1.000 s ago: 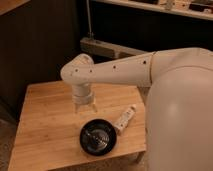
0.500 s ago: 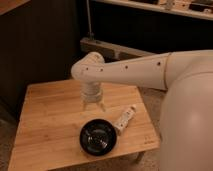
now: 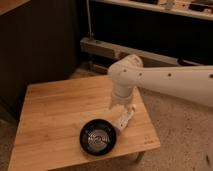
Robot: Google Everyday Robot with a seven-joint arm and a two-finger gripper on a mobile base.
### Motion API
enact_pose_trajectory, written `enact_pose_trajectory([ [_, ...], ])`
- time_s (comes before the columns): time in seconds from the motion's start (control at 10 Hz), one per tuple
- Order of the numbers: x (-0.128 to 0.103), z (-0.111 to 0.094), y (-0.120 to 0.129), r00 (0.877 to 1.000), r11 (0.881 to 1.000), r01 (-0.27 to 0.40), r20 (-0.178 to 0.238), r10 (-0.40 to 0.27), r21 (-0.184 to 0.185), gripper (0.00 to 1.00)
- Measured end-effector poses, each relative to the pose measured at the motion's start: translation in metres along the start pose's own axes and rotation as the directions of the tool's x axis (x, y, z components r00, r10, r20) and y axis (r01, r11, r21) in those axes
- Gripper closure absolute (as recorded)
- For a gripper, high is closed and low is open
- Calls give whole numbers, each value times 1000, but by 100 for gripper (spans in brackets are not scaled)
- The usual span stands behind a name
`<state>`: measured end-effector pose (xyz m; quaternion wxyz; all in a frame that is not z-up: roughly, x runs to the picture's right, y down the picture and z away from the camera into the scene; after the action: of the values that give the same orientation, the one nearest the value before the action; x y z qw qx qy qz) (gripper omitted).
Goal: Place the bottle in the ceramic bowl
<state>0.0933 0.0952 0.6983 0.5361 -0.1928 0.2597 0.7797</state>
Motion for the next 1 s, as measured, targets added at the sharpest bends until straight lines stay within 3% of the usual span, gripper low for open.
enact_pose_trajectory([
  [0.2,-18,14,-46,992,992,-130,6,130,-4,35],
  [0.4,-27,23,-62,985,986,-169,15,169,-10,35],
  [0.6,-42,38,-61,980,980,-198,14,199,-18,35],
  [1.0,-62,88,-34,968,967,-250,-24,249,-42,35],
])
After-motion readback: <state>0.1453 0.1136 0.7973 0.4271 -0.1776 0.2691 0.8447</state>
